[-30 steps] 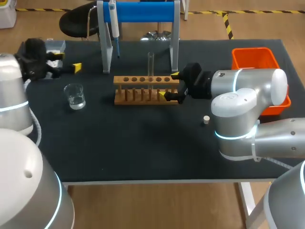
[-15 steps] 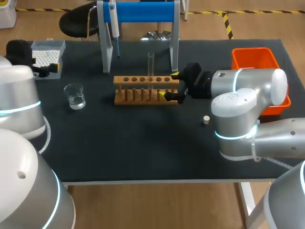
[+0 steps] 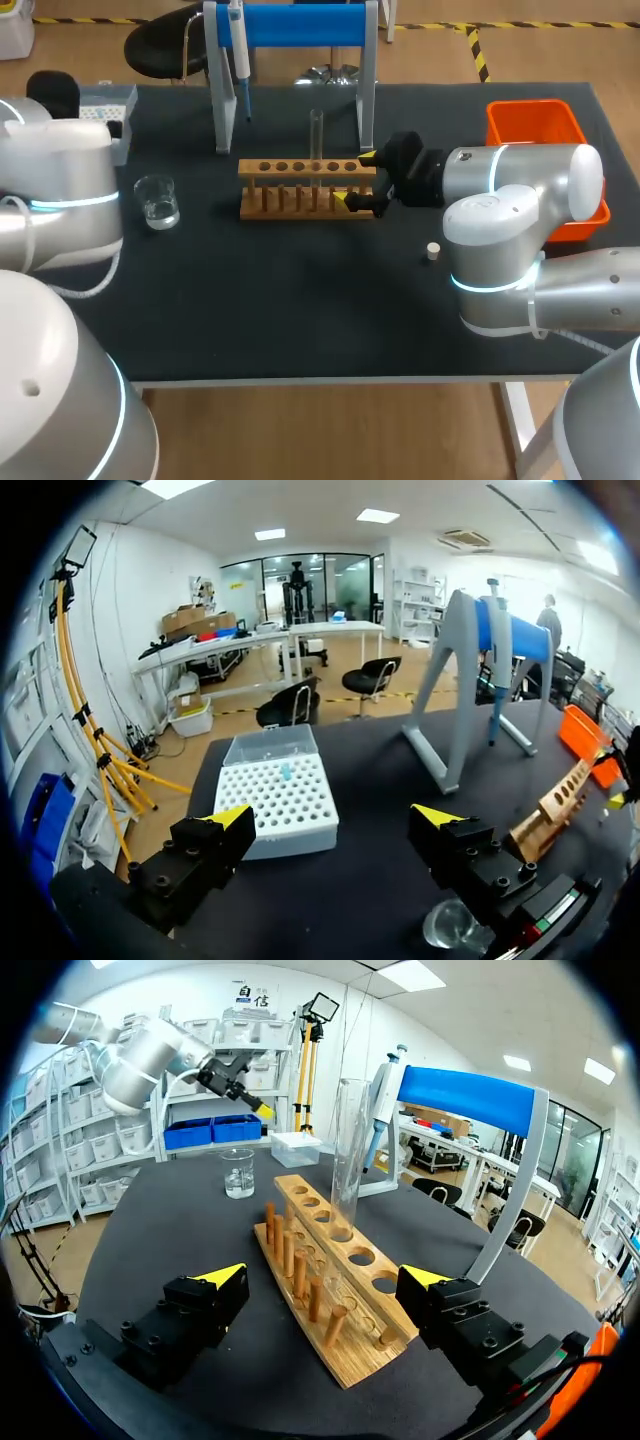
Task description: Invert the test tube, pick up the pipette, mount the tip to pipette, aspirate from beaker and dispense into the tube, eject the tip, return the pipette, and cap with the stopper.
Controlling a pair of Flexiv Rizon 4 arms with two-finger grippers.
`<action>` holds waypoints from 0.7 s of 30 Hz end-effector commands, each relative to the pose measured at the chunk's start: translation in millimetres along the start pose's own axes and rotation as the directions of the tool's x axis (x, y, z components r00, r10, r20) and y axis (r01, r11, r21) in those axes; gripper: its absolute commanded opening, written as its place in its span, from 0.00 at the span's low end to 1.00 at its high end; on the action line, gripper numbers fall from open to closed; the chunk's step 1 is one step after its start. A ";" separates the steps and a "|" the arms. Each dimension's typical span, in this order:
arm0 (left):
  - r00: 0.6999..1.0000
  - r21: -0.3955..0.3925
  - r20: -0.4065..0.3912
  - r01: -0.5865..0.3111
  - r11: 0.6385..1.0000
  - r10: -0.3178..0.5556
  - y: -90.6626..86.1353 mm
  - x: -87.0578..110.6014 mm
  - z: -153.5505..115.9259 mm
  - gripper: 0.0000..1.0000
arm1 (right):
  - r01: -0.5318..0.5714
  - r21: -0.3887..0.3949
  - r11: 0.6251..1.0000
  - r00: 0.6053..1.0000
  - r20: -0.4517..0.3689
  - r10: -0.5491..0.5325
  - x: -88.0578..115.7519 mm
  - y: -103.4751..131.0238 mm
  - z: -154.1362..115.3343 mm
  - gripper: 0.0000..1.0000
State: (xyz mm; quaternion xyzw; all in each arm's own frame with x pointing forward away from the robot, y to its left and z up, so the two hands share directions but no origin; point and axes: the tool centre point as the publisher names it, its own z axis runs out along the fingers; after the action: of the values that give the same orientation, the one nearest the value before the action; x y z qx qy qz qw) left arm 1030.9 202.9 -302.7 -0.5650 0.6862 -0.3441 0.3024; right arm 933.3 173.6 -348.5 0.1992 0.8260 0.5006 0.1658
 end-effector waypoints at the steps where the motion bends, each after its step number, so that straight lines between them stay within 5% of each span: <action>1: 1.000 0.027 0.010 0.003 1.000 -0.003 3.8 -3.7 21.4 1.00 | 0.000 0.000 1.000 1.000 0.001 0.000 0.3 0.0 0.5 1.00; 21: 0.998 0.114 0.037 0.037 0.993 -0.042 -1.5 -30.3 62.9 1.00 | 0.000 0.000 1.000 1.000 0.001 0.000 0.3 0.0 0.5 1.00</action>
State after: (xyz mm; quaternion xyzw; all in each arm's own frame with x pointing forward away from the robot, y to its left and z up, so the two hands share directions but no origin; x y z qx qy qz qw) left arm 1080.1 223.8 -328.4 -0.5722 0.6558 -0.3666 0.3287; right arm 933.3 173.6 -348.5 0.1991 0.8260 0.5006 0.1658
